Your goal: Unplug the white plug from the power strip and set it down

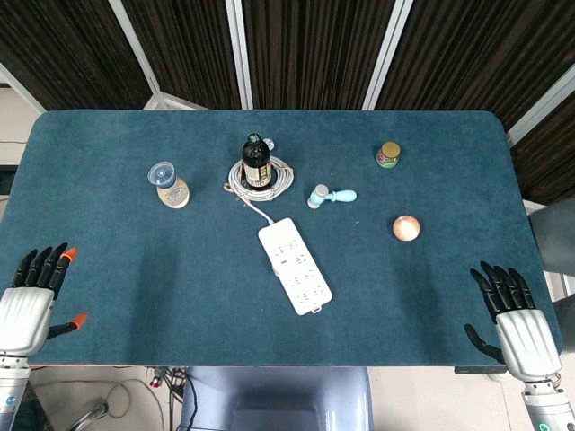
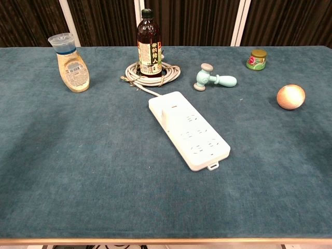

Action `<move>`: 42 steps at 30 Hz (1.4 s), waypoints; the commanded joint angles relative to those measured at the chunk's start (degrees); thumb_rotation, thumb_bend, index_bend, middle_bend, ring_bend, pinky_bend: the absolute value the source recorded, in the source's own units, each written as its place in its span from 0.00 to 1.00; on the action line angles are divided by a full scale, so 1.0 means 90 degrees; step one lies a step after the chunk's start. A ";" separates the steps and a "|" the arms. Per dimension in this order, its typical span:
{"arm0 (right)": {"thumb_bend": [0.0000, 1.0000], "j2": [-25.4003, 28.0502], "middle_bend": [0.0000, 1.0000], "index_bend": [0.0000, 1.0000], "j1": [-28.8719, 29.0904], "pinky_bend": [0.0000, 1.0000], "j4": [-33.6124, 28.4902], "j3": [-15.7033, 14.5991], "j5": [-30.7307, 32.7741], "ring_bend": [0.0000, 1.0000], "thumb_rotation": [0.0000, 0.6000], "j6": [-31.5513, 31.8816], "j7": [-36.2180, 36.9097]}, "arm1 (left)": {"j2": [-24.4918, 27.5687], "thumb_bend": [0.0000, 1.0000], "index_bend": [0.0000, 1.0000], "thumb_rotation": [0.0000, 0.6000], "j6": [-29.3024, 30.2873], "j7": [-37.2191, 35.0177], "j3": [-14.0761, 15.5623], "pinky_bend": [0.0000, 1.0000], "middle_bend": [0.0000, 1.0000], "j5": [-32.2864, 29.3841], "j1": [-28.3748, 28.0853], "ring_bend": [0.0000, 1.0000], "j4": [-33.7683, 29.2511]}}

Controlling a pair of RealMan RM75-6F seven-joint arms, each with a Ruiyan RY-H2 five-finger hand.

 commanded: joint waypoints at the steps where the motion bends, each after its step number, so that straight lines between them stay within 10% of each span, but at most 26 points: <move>1: 0.37 -0.0002 0.00 0.00 0.0001 0.00 0.0000 -0.0003 -0.0006 0.00 1.00 0.0000 0.0003 | 0.0002 0.02 0.00 1.00 -0.0002 0.0001 0.0002 0.00 0.00 0.0005 -0.0001 0.00 0.0000; 22: 0.37 0.0052 0.00 0.00 0.0239 0.00 -0.0038 -0.0214 -0.0576 0.00 1.00 -0.0250 0.0306 | -0.0097 0.02 0.00 1.00 -0.0157 0.0363 0.0081 0.00 0.00 0.0184 -0.0098 0.00 -0.0194; 42: 0.65 -0.1104 0.00 0.00 0.1560 0.00 -0.0773 -0.0037 -0.0791 0.00 1.00 -0.2611 -0.1928 | -0.0534 0.02 0.03 1.00 -0.2014 0.2504 -0.1165 0.00 0.02 -0.1149 -0.1981 0.00 -0.1890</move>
